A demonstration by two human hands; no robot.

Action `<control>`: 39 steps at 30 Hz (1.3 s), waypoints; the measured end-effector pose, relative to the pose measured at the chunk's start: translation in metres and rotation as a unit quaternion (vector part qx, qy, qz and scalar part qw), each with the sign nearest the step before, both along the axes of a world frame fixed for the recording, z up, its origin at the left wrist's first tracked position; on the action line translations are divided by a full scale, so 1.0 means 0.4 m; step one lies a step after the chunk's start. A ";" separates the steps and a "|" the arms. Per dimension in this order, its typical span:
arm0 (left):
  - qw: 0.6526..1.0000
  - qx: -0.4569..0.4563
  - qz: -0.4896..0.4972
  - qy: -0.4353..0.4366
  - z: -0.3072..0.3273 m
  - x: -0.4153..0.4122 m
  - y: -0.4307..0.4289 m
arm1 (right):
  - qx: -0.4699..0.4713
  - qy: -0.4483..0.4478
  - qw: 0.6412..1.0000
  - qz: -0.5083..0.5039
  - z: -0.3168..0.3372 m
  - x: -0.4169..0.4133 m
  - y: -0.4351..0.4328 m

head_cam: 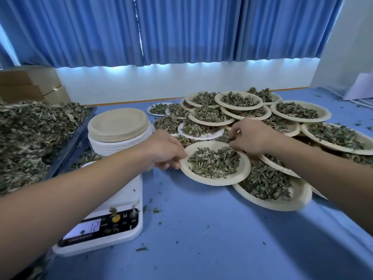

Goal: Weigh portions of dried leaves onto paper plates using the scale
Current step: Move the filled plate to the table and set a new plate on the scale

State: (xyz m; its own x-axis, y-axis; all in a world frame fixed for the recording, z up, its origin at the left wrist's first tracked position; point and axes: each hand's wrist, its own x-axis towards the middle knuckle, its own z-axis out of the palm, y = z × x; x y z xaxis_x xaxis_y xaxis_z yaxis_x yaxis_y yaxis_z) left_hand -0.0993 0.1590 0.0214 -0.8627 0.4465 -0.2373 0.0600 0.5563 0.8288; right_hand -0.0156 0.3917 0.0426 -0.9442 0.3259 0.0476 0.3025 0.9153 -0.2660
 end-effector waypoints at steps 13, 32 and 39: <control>0.974 0.157 0.099 -0.127 0.001 -0.002 0.099 | 0.062 0.209 0.974 0.064 -0.040 0.057 -0.106; 0.968 0.231 0.013 -0.092 -0.001 -0.011 -0.006 | 0.243 0.239 0.932 0.126 -0.108 0.002 -0.196; 0.979 0.201 0.035 0.017 0.009 -0.037 -0.120 | 0.222 0.236 0.928 0.183 -0.074 -0.084 -0.348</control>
State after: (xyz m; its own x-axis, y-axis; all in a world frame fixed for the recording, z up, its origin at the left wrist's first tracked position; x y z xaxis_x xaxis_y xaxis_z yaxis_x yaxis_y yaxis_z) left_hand -0.1141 0.1109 0.0250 -0.8990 0.4373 -0.0249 0.0650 0.1895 0.9797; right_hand -0.0494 0.2525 0.0129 -0.8274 -0.1639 0.5372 -0.1058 0.9848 0.1375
